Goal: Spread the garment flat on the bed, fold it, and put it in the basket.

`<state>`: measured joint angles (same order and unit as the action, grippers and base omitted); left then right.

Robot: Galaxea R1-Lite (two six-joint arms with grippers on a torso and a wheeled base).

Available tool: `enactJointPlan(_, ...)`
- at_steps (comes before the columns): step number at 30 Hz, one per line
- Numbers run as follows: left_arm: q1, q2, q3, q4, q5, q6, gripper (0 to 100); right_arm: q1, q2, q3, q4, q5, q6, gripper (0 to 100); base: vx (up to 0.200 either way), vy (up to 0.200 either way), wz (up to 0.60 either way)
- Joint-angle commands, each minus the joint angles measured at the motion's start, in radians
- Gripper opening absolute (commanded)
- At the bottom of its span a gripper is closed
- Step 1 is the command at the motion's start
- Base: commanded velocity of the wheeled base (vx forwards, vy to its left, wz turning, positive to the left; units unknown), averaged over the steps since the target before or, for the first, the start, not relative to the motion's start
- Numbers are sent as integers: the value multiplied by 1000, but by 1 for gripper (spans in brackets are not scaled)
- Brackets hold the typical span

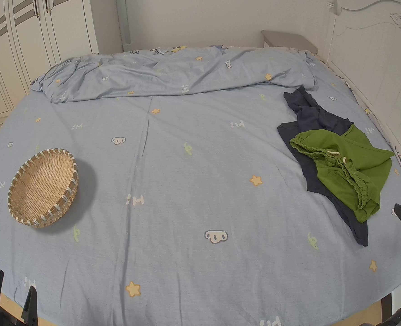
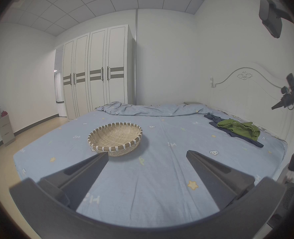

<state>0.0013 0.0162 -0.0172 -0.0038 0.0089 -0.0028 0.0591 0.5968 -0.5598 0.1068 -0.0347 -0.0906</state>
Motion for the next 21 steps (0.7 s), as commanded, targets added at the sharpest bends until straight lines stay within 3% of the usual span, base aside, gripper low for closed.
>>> enactJointPlan(1, 0, -16, 17, -1, 0, 0, 100, 82, 655, -316, -21, -185, -70, 100, 0, 0, 0)
enactJointPlan(3, 0, -16, 17, -1, 0, 0, 100, 82, 655, -316, -21, -185, -70, 100, 0, 0, 0)
enactJointPlan(4, 0, -16, 17, -1, 0, 0, 100, 99, 787, -399, -39, -246, -72, 100, 0, 0, 0)
enactJointPlan(10, 0, -16, 17, -1, 0, 0, 100, 96, 1031, -528, -165, -352, -81, 100, 0, 0, 0)
enactJointPlan(21, 0, -16, 17, -1, 0, 0, 100, 85, 1196, -634, -253, -361, -83, 100, 0, 0, 0)
